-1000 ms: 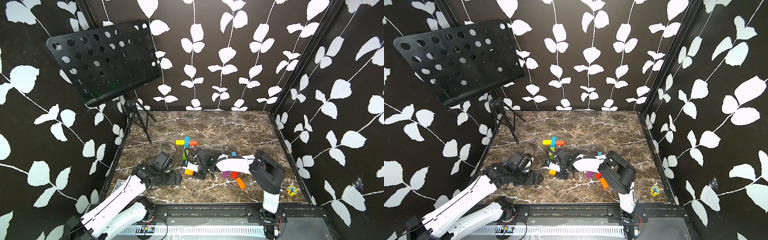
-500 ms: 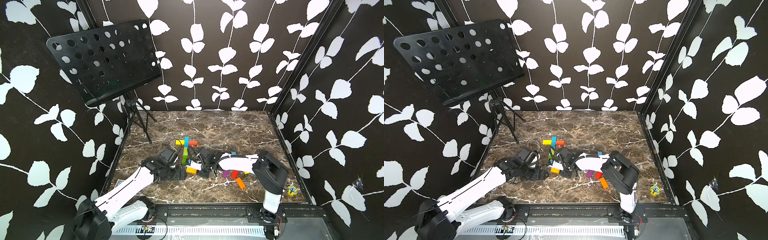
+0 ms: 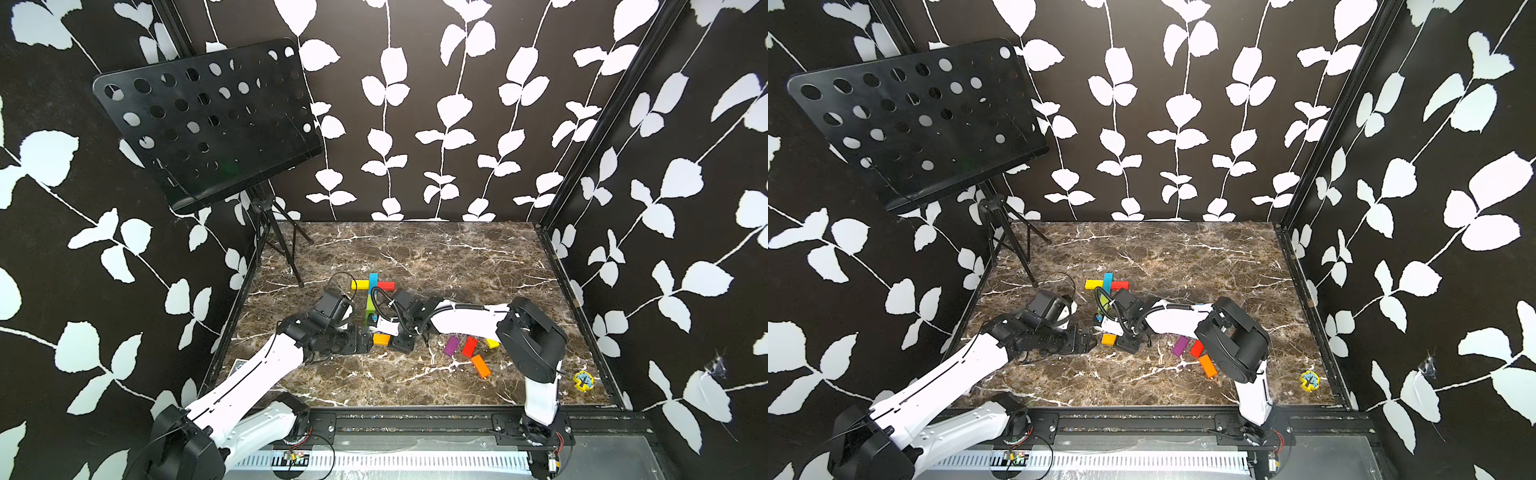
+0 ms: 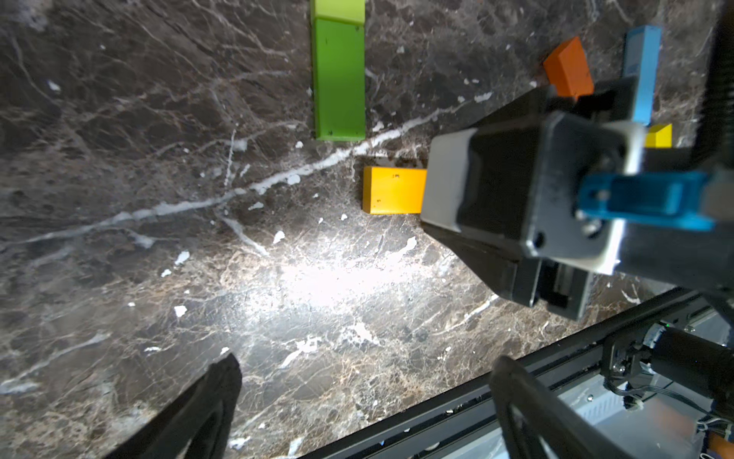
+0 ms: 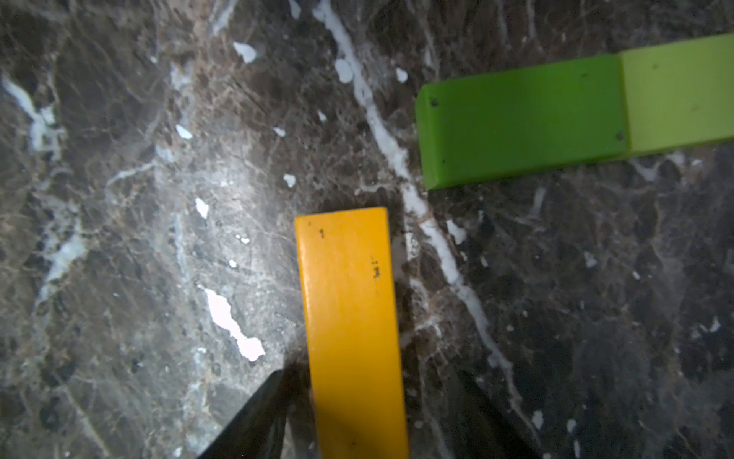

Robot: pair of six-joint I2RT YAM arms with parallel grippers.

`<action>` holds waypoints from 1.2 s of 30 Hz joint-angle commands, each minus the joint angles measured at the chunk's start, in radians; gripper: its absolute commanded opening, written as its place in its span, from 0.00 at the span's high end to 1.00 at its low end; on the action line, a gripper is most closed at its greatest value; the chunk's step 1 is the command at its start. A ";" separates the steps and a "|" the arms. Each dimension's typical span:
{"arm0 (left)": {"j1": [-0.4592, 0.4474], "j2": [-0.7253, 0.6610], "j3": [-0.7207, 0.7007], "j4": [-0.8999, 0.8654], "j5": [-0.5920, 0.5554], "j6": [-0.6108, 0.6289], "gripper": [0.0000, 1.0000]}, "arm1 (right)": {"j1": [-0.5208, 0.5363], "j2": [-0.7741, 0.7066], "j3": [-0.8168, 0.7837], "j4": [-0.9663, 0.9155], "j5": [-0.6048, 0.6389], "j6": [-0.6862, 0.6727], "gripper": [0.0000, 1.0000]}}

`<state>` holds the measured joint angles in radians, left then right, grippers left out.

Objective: Assemble the letter t with building blocks
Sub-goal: Pick up the building block from the center of the board.

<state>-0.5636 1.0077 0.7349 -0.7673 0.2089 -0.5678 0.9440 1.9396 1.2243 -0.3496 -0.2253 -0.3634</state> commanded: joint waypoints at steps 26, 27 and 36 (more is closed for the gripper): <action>0.141 -0.021 -0.002 0.006 0.113 0.054 0.01 | -0.028 0.019 -0.022 -0.011 0.018 -0.075 0.81; 0.146 -0.018 -0.005 0.013 0.116 0.052 0.01 | -0.028 0.027 -0.010 -0.015 0.021 -0.082 0.82; 0.195 -0.017 -0.005 0.017 0.125 0.063 0.01 | -0.059 0.063 0.037 -0.025 0.004 -0.108 0.83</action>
<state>-0.3828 0.9943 0.7353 -0.7559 0.3218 -0.5220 0.8997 1.9697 1.2575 -0.3332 -0.2367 -0.4397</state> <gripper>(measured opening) 0.990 0.309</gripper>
